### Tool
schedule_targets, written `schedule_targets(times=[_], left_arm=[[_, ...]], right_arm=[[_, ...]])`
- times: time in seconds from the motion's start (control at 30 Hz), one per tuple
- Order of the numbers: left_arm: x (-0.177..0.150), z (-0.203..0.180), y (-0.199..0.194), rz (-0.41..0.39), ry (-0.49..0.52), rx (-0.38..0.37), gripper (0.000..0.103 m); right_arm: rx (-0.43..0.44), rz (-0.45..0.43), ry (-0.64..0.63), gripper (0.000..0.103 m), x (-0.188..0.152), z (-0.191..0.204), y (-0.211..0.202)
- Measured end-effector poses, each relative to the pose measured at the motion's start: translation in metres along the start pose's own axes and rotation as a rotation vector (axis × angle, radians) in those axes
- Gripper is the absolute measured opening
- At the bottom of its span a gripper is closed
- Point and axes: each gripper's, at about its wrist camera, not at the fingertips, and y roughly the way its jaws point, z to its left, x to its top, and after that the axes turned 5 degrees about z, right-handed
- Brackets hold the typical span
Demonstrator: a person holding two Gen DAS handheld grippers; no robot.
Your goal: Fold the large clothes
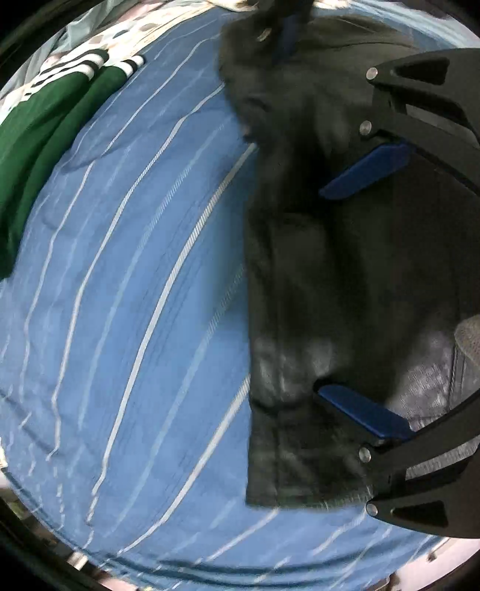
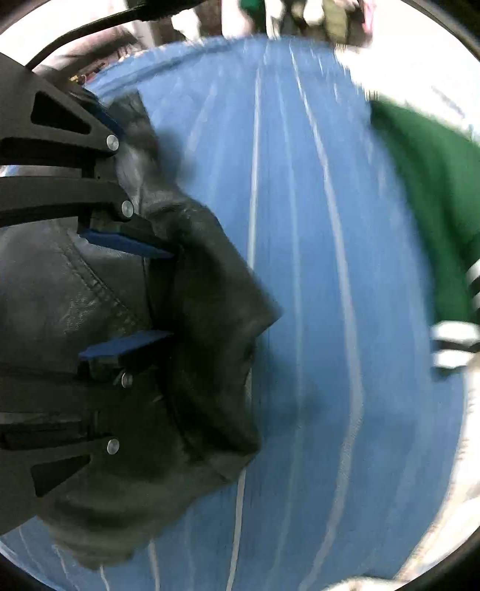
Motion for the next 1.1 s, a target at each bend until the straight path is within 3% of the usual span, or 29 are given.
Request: schedule_targets(times=[0.07, 0.13, 0.2, 0.3, 0.37, 0.43, 0.53, 0.67, 0.77, 0.83, 0.9, 1.0, 1.1], left_arm=[[-0.010, 0.009, -0.008, 0.004, -0.013, -0.001, 0.103], [-0.020, 0.021, -0.016, 0.010, -0.040, -0.002, 0.103], [-0.034, 0.036, -0.025, 0.013, -0.071, 0.014, 0.103], [-0.055, 0.058, -0.037, 0.005, -0.123, 0.064, 0.103], [-0.066, 0.071, -0.041, 0.006, -0.156, 0.103, 0.103], [-0.073, 0.081, -0.042, 0.010, -0.188, 0.122, 0.103], [-0.080, 0.092, -0.037, 0.021, -0.211, 0.164, 0.103], [-0.094, 0.099, -0.016, 0.066, -0.204, 0.178, 0.103], [-0.091, 0.088, -0.021, 0.053, -0.198, 0.177, 0.103], [-0.093, 0.074, -0.039, 0.014, -0.156, 0.180, 0.103], [-0.093, 0.046, -0.060, -0.038, -0.103, 0.172, 0.103], [-0.083, -0.002, -0.076, -0.094, -0.049, 0.122, 0.103], [-0.070, -0.051, -0.070, -0.107, -0.025, -0.002, 0.103]], right_arm=[[0.010, 0.065, 0.015, 0.042, 0.007, -0.005, -0.008], [0.019, 0.064, 0.007, 0.042, 0.005, -0.002, -0.023], [0.013, 0.016, -0.049, 0.042, -0.012, 0.008, -0.051], [0.121, 0.014, -0.149, 0.042, -0.049, 0.022, -0.072], [0.183, 0.042, -0.187, 0.041, -0.057, 0.038, -0.060], [0.193, 0.048, -0.190, 0.030, -0.053, 0.051, -0.032], [0.110, 0.072, -0.154, 0.027, -0.035, 0.051, 0.018], [0.196, 0.079, -0.112, 0.027, -0.030, 0.038, 0.001], [0.325, 0.038, -0.074, 0.033, -0.048, 0.001, -0.039], [0.345, -0.069, -0.023, 0.064, -0.078, -0.046, -0.079], [0.348, -0.137, 0.061, 0.066, -0.109, -0.096, -0.105], [0.340, -0.161, 0.271, 0.066, -0.154, -0.186, -0.117], [0.388, -0.177, 0.452, 0.066, -0.187, -0.256, -0.099]])
